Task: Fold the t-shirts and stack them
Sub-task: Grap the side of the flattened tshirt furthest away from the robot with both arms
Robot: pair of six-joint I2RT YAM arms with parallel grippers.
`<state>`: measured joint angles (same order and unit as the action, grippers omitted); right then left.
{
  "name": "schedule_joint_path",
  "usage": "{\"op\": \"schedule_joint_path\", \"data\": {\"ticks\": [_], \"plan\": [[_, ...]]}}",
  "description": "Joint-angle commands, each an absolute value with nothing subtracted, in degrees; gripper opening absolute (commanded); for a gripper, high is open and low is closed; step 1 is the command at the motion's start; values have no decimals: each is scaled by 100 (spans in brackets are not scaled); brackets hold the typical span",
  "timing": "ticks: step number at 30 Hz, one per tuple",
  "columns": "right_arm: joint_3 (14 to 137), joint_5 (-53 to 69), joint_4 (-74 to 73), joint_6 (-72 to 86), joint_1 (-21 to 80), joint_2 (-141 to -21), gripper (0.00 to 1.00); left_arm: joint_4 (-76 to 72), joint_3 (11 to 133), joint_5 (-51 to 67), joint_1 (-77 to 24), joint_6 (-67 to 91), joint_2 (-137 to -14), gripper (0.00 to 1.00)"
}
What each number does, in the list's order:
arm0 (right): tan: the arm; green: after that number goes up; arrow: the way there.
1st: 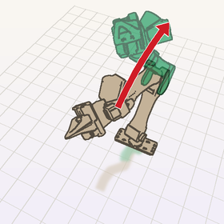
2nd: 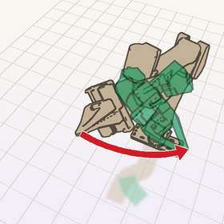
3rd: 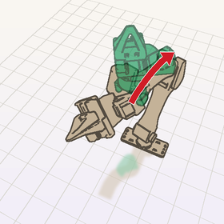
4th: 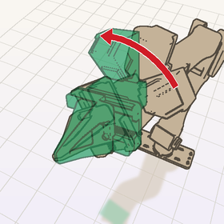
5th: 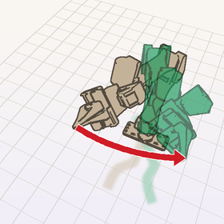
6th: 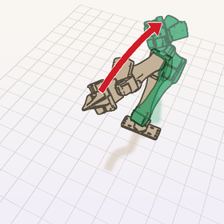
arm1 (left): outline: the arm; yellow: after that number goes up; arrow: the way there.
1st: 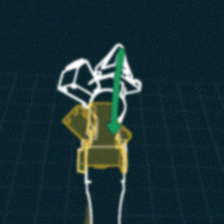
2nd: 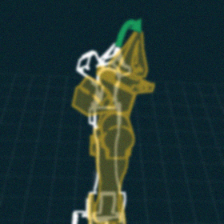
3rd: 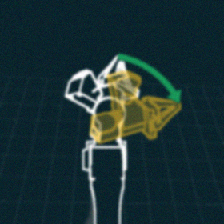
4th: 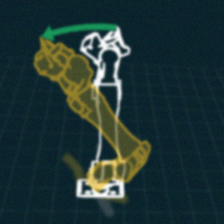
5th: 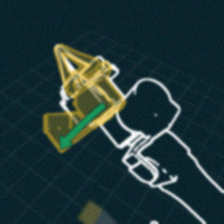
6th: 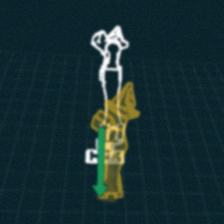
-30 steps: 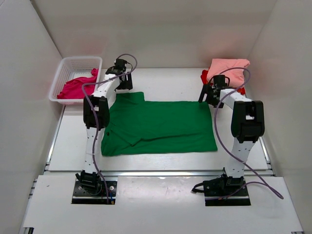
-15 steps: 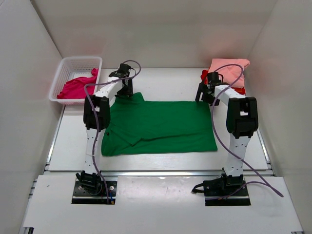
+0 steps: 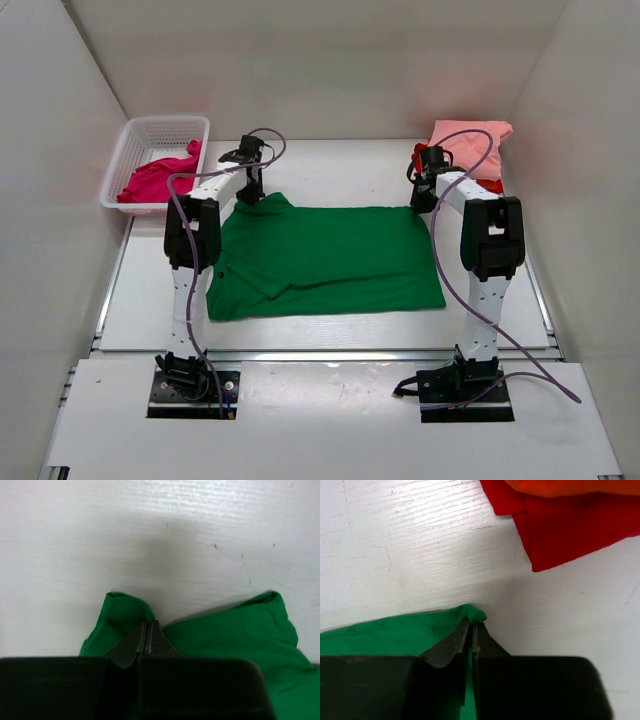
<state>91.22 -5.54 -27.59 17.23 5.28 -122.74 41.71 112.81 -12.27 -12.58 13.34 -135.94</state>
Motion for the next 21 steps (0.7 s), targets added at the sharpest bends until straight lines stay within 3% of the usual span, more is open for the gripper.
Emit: {"op": "schedule_joint_path", "data": {"ticks": [1,14,21], "plan": [[9185,-589,-2629,1705,528,-12270,0,3729,10715,-1099,-1266,1432,-13027,0],[8877,-44,-2242,1556,334,-11637,0,3103,9669,-721,-1169,1441,-11101,0],[8078,271,-1820,1476,246,-11067,0,2717,7904,-616,-1239,1599,-9925,0]]}}
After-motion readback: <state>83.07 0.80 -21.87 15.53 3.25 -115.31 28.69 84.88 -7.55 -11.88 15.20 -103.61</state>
